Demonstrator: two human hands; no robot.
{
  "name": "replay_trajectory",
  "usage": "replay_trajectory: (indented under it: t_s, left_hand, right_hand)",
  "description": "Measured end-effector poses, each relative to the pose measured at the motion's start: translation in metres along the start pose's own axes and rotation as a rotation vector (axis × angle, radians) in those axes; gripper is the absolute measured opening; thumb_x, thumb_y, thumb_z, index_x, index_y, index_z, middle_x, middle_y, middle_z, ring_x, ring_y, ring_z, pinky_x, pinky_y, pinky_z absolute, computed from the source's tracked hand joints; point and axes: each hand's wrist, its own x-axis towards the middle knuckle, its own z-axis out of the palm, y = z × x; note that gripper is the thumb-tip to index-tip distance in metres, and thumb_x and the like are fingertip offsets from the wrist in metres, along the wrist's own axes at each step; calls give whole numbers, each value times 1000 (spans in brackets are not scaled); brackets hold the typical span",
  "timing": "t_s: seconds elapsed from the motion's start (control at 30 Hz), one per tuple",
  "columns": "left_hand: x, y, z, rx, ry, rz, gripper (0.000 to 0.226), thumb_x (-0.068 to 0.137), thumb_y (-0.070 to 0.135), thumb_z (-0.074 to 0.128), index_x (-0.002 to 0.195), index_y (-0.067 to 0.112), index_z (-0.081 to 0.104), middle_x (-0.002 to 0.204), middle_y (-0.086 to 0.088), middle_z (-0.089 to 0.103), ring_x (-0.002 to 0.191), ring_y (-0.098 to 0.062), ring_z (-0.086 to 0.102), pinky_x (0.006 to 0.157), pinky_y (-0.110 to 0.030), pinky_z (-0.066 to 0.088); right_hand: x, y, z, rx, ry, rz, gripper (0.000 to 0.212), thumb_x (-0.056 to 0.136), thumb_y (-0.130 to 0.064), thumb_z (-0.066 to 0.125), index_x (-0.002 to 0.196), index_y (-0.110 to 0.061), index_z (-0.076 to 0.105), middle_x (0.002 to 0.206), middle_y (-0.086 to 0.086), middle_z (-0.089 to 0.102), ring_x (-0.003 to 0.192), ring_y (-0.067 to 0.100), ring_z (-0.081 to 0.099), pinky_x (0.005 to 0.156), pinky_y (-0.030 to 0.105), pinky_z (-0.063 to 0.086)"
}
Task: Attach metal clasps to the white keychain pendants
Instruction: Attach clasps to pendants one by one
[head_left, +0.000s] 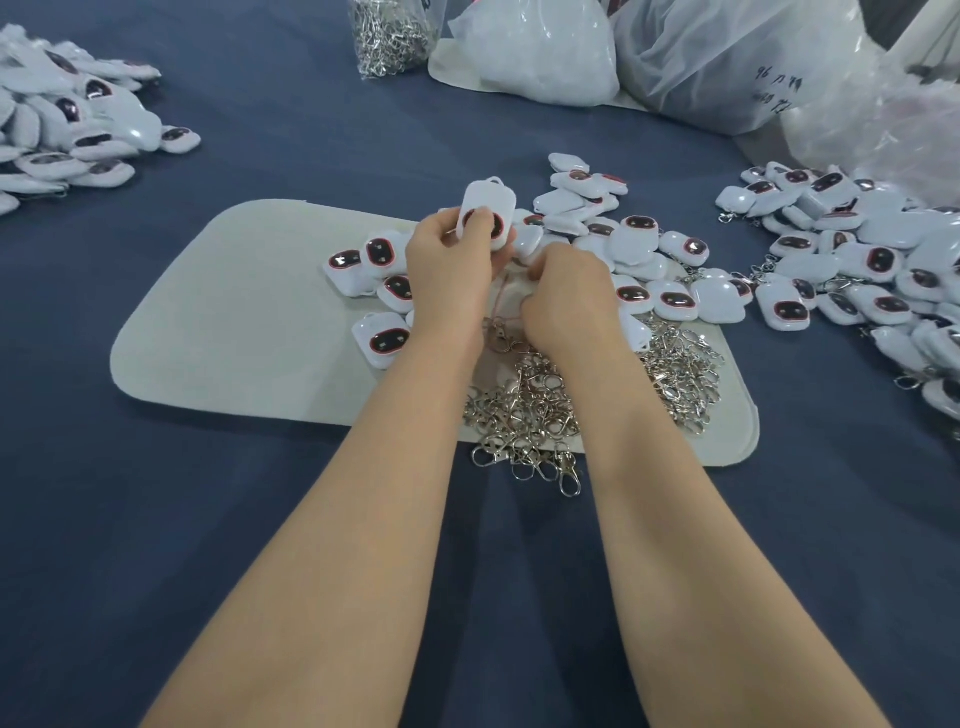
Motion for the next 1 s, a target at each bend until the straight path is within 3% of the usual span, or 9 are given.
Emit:
replay_trajectory:
  t_s: [0.1, 0.2, 0.43, 0.57, 0.67, 0.77, 0.87, 1.0]
  left_hand:
    - [-1, -1, 1, 13, -9, -11, 13, 92, 2, 52, 105, 2, 50, 121, -24, 58, 84, -20, 65, 70, -20, 57]
    - [-1, 0, 1, 16, -23, -27, 17, 92, 1, 51, 109, 2, 49, 122, -23, 57, 80, -18, 66, 69, -19, 56]
    - [-5, 1, 2, 9, -57, -47, 11, 92, 2, 51, 102, 6, 50, 124, -23, 55, 84, -20, 64, 74, -21, 56]
    - [-3, 0, 2, 22, -56, -36, 15, 92, 3, 51, 107, 7, 50, 111, -14, 58, 65, -9, 64, 71, -21, 56]
    - [-2, -1, 1, 46, -60, -23, 16, 92, 5, 52, 107, 10, 51, 109, -12, 59, 60, -8, 65, 63, -19, 56]
    - [-1, -2, 1, 116, -63, 6, 17, 90, 5, 54, 106, 11, 53, 95, -6, 62, 66, -14, 67, 76, -31, 59]
    - [-2, -1, 1, 147, -53, 14, 18, 89, 6, 54, 106, 13, 54, 105, -12, 64, 78, -20, 68, 84, -37, 57]
    - [-3, -1, 1, 94, -43, 36, 16, 91, 4, 51, 104, 13, 52, 102, -9, 61, 57, -4, 65, 66, -21, 56]
  right_hand:
    - [-1, 1, -3, -34, -12, 4, 29, 86, -6, 51, 115, -6, 56, 119, 16, 57, 113, 32, 49, 84, 33, 38]
    - [-2, 0, -3, -72, -16, -5, 29, 86, -9, 52, 115, -7, 56, 119, 15, 58, 113, 33, 49, 91, 35, 37]
    - [0, 3, -4, -162, -7, 134, 30, 84, -16, 53, 114, -20, 59, 120, 8, 58, 119, 32, 45, 98, 40, 29]
    - [0, -1, -1, -128, -32, 92, 30, 85, -13, 51, 114, -20, 59, 119, 8, 60, 117, 31, 49, 97, 40, 30]
    - [-2, -3, 1, -106, -41, 42, 28, 86, -13, 51, 112, -17, 57, 118, 7, 60, 116, 32, 50, 94, 40, 33]
    - [-3, -6, 2, -66, -31, -31, 25, 88, -13, 48, 112, -13, 54, 118, 9, 59, 112, 33, 52, 91, 41, 39]
    - [-2, -7, 2, -23, -11, -66, 26, 89, -12, 47, 114, -8, 53, 118, 13, 57, 108, 34, 53, 89, 43, 45]
    - [1, -2, -2, -112, -49, 38, 29, 87, -19, 54, 116, -14, 55, 120, 10, 57, 114, 32, 52, 89, 37, 40]
